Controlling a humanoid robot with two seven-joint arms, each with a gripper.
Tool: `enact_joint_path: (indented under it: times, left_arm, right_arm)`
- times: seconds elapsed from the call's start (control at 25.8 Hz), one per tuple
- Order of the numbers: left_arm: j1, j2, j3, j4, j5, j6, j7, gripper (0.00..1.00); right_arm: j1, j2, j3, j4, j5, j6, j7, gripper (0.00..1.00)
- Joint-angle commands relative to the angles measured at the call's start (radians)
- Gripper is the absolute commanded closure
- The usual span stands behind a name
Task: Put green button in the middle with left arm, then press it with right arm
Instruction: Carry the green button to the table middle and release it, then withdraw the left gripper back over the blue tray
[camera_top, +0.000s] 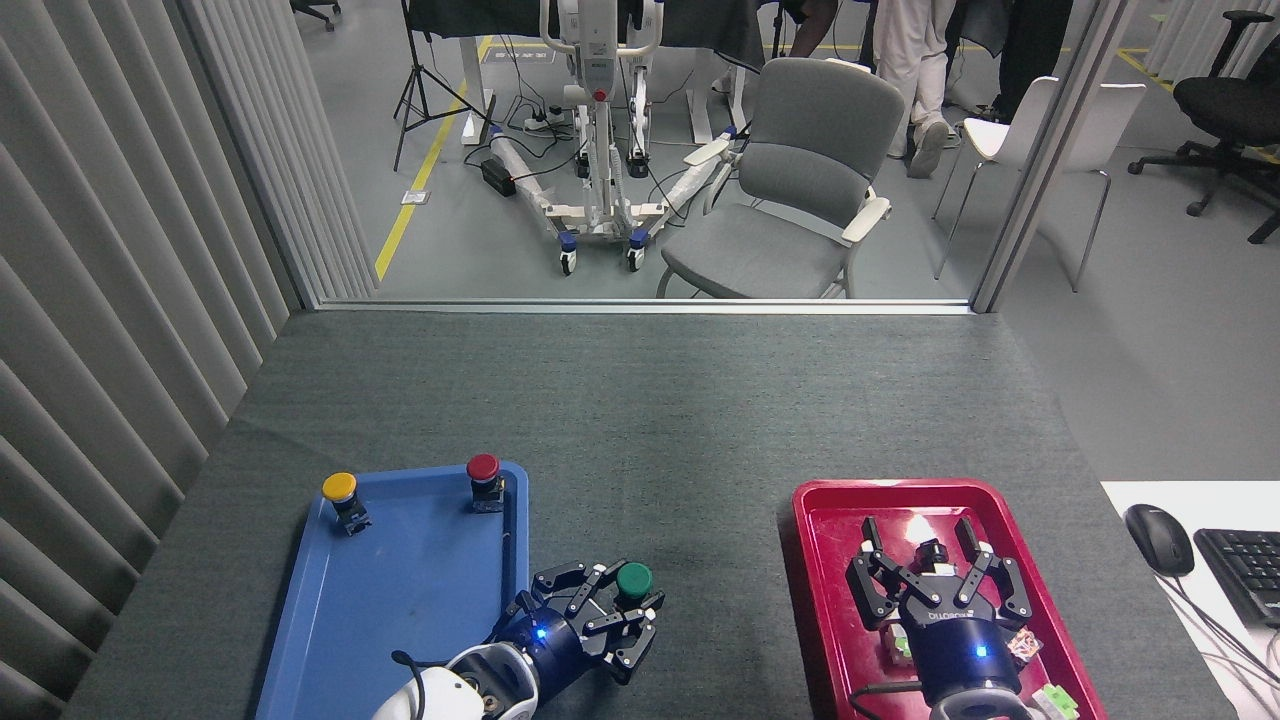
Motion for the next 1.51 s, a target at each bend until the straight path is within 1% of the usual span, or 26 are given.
enact_joint_path:
  times: [0.0, 0.12, 0.19, 0.31, 0.39, 0.46, 0.62, 0.7, 0.81, 0.85, 1.01, 1.08, 1.16, 1.2, 1.28, 1.35, 1.43, 1.47]
  left_arm:
    - [0.002, 0.009, 0.003, 0.001, 0.005, -0.005, -0.006, 0.00]
    - [0.002, 0.012, 0.006, -0.006, 0.005, -0.005, -0.006, 0.00]
    - [0.007, 0.013, 0.021, -0.010, 0.006, -0.006, -0.006, 0.00]
    - [0.026, 0.013, 0.113, -0.001, 0.008, -0.006, -0.011, 0.00]
    - [0.060, 0.013, 0.173, -0.009, 0.009, -0.011, -0.014, 0.00]
    - [0.082, 0.016, 0.196, -0.024, 0.009, -0.043, -0.014, 0.00]
    - [0.083, 0.065, 0.218, -0.032, 0.011, -0.084, -0.012, 0.00]
    - [0.082, 0.076, 0.221, -0.032, 0.011, -0.086, -0.011, 0.00]
    - [0.079, 0.104, 0.233, -0.035, 0.012, -0.084, -0.011, 0.00]
    - [0.076, 0.114, 0.253, -0.035, 0.020, -0.084, -0.011, 0.00]
    - [0.079, 0.142, 0.379, -0.022, 0.123, -0.066, -0.012, 0.00]
    - [0.086, 0.162, 0.446, -0.018, 0.178, -0.034, -0.008, 0.00]
    - [0.112, 0.168, 0.482, -0.015, 0.186, 0.034, -0.008, 0.00]
    - [0.117, 0.167, 0.486, -0.018, 0.181, 0.080, -0.012, 0.00]
    - [0.117, 0.165, 0.486, -0.022, 0.178, 0.210, -0.014, 0.00]
    - [0.119, 0.164, 0.486, -0.025, 0.180, 0.311, -0.014, 0.00]
    - [0.120, 0.159, 0.488, -0.029, 0.180, 0.348, -0.014, 0.00]
    - [0.120, 0.157, 0.488, -0.033, 0.180, 0.348, -0.015, 0.00]
  right_arm:
    - [-0.002, 0.000, 0.001, 0.004, 0.000, -0.001, -0.005, 0.00]
    - [-0.020, -0.002, 0.006, 0.007, 0.000, -0.004, -0.005, 0.00]
    - [-0.031, -0.002, 0.047, 0.010, 0.000, -0.004, -0.004, 0.00]
    - [-0.073, -0.003, 0.118, 0.024, -0.003, 0.001, -0.002, 0.00]
    - [-0.079, -0.003, 0.136, 0.029, -0.003, 0.001, -0.002, 0.00]
    - [-0.079, -0.005, 0.143, 0.029, -0.005, -0.004, -0.004, 0.00]
    - [-0.083, -0.002, 0.187, 0.029, -0.006, -0.005, -0.004, 0.00]
    - [-0.088, 0.000, 0.222, 0.029, -0.006, -0.004, -0.004, 0.00]
    - [-0.109, 0.000, 0.230, 0.029, -0.006, 0.002, -0.002, 0.00]
    - [-0.109, 0.000, 0.232, 0.029, -0.006, 0.002, 0.001, 0.01]
    - [-0.108, -0.003, 0.264, 0.029, -0.006, -0.005, 0.010, 0.13]
    - [-0.108, -0.005, 0.288, 0.030, -0.006, -0.004, 0.010, 0.22]
    - [-0.108, -0.005, 0.291, 0.030, -0.006, -0.005, 0.010, 0.28]
    - [-0.108, -0.005, 0.293, 0.030, -0.008, -0.005, 0.010, 0.31]
    - [-0.108, -0.005, 0.293, 0.035, -0.006, -0.007, 0.012, 0.39]
    - [-0.108, -0.003, 0.296, 0.036, -0.006, -0.007, 0.012, 0.42]
    - [-0.108, -0.003, 0.299, 0.036, -0.006, -0.011, 0.012, 0.49]
    - [-0.108, -0.003, 0.299, 0.036, -0.006, -0.021, 0.012, 0.49]
